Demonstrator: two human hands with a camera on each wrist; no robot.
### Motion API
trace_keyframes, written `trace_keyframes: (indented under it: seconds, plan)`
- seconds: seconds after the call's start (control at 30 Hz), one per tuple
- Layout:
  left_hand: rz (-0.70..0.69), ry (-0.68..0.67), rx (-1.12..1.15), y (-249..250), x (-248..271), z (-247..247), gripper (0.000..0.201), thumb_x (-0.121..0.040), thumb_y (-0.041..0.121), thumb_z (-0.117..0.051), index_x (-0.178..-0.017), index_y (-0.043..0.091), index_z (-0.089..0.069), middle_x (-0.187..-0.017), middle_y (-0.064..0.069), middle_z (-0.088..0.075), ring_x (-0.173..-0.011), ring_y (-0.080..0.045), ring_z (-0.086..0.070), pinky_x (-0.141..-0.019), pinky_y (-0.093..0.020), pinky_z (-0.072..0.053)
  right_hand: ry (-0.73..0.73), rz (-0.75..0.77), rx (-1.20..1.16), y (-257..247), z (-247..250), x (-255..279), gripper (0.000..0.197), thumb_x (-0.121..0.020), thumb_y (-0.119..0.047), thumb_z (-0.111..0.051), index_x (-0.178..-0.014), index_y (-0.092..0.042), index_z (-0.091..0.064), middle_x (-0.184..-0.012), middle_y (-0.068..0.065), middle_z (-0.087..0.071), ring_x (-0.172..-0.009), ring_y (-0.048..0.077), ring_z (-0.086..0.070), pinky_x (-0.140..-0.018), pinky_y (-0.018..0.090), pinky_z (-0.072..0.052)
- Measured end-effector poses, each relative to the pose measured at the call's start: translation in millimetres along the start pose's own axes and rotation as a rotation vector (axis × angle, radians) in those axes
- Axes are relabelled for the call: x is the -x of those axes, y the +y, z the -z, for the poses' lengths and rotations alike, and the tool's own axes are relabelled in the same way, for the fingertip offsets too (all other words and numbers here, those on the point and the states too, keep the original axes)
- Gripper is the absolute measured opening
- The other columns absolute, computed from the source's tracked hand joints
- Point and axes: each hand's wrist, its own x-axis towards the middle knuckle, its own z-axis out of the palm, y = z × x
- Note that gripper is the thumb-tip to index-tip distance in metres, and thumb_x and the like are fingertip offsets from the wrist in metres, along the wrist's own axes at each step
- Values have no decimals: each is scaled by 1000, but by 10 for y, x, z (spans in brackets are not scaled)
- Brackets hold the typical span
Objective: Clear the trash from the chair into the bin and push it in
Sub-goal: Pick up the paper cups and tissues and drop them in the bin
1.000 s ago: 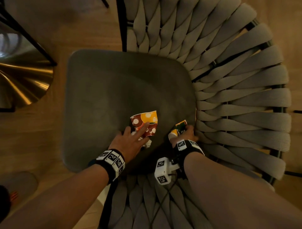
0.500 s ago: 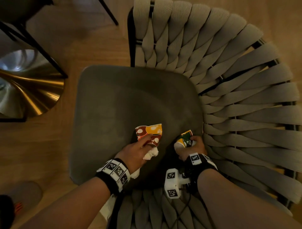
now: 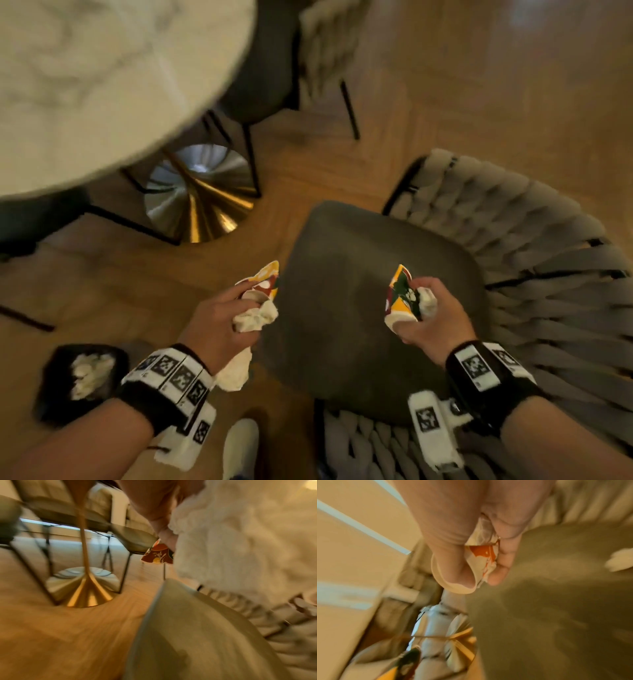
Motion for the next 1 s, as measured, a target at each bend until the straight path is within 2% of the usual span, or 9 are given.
trace_keyframes:
  seconds: [0.17,0.37,0.47,0.53,0.63,0.7,0.8,0.9,1.0]
  plan:
    - [261,197,29,-824,1145,934,47,-61,27,-71,-81,67,-56,-108,44,-53,-93,15,-53,-80,3,-34,-187,431,272,-1029,-1190,586,68,-50,-35,-86,-110,-35,-54,-104,6,-65,-94,26,-63,-83,37,-53]
    - [612,256,36,-2174,2396,1522,33,-72,1,-76,-103,10,-69,-114,-12,-63,-95,-4,-59,-83,-4,-35,-504,525,295,-1715,-3218,1665,76,-61,-21,-85,-124,-33,-45,-127,5,-42,-107,18,-49,-86,25,-42]
    - [761,230,154,-2962,2861,1722,33,-71,7,-79,-95,26,-67,-93,16,-63,-76,26,-48,-68,5,-31,-578,507,319,-1705,-4250,2079,74,-61,-25,-84,-123,-33,-46,-125,5,-45,-106,19,-51,-85,22,-44]
    - [892,179,326,-3604,3028,1750,36,-62,20,-87,-68,40,-57,-66,40,-52,-69,39,-35,-78,-6,-28,-615,464,366,-1632,-4793,2195,72,-60,-24,-85,-119,-37,-46,-123,3,-47,-102,12,-47,-75,3,-36]
    - [695,284,404,-4595,3098,1652,17,-82,7,-67,-78,14,-51,-59,12,-44,-48,-5,-54,-45,-21,-40,-613,431,398,-1415,-5386,2141,72,-62,-15,-85,-120,-34,-48,-123,-1,-45,-100,6,-43,-76,-3,-35]
    - [759,237,675,-4866,2875,1640,12,-76,2,-56,-83,10,-49,-69,-3,-35,-43,-18,-45,-42,-25,-40,-619,394,450,-1204,-5631,2016,76,-60,-14,-86,-124,-29,-47,-123,-2,-41,-109,10,-44,-93,16,-43]
    - [688,-139,55,-5264,2533,1364,30,-69,20,-72,-93,12,-55,-91,-10,-51,-73,-26,-55,-65,-34,-47,-563,388,502,-812,-5852,1772,79,-53,-15,-90,-115,-38,-47,-117,-4,-46,-110,15,-49,-96,37,-50]
    - [761,-221,-149,-5668,2176,993,51,-80,33,-66,-126,18,-50,-138,-6,-43,-118,-30,-49,-94,-42,-46,-531,348,540,-375,-6005,1513,80,-49,-11,-90,-110,-42,-47,-114,-3,-50,-110,19,-51,-94,43,-50]
    - [738,-204,-214,-5968,2042,711,61,-80,46,-63,-132,30,-37,-148,0,-25,-121,-33,-46,-88,-49,-49,-553,306,540,-76,-6099,1334,79,-52,-7,-88,-110,-43,-48,-118,0,-52,-109,18,-53,-89,34,-50]
